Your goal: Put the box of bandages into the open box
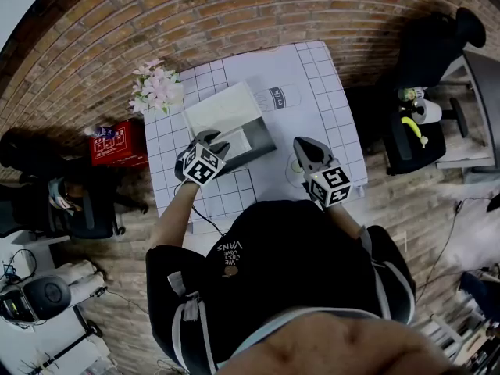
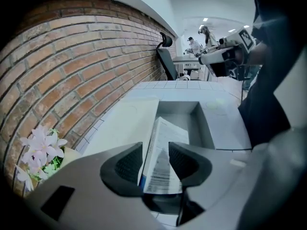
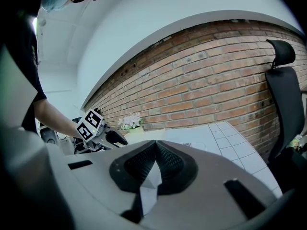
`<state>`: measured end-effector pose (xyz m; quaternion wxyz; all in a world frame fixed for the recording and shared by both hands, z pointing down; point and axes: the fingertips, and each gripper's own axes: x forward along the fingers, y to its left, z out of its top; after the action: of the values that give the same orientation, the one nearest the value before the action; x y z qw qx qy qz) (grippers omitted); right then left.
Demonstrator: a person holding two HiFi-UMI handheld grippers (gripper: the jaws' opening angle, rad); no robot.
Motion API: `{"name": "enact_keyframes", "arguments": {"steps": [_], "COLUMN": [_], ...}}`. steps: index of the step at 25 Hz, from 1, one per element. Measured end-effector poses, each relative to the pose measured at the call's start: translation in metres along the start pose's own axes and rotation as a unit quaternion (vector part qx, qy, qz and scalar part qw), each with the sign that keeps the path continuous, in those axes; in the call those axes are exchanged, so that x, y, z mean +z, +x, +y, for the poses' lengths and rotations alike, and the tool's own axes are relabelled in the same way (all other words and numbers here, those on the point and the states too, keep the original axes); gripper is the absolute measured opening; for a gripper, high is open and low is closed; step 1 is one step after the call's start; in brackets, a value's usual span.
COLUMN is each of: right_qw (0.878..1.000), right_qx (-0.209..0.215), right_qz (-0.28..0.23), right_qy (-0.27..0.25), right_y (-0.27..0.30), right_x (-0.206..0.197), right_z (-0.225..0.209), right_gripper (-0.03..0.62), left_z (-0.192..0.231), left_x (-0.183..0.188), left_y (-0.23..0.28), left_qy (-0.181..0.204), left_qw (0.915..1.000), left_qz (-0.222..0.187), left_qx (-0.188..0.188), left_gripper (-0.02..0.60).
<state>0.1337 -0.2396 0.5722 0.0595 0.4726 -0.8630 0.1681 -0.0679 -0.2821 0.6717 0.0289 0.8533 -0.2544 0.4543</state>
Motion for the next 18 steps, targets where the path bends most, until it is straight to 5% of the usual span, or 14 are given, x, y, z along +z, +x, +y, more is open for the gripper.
{"name": "enact_keyframes", "arguments": {"steps": [18], "right_qw": [1.0], "right_qx": [-0.006], "right_qz": [0.003], "right_qy": [-0.001], "right_y": [0.005], "right_x": [0.0004], "right_z": [0.0071], "right_gripper": [-0.003], "left_z": [-0.0023], "left_x": [-0.0024], "left_y": [0.0009], "left_qy": [-0.004], "left_qw": [0.9998], "left_qz": [-0.019], "left_qx": [-0.006], "left_gripper": [0.161]}}
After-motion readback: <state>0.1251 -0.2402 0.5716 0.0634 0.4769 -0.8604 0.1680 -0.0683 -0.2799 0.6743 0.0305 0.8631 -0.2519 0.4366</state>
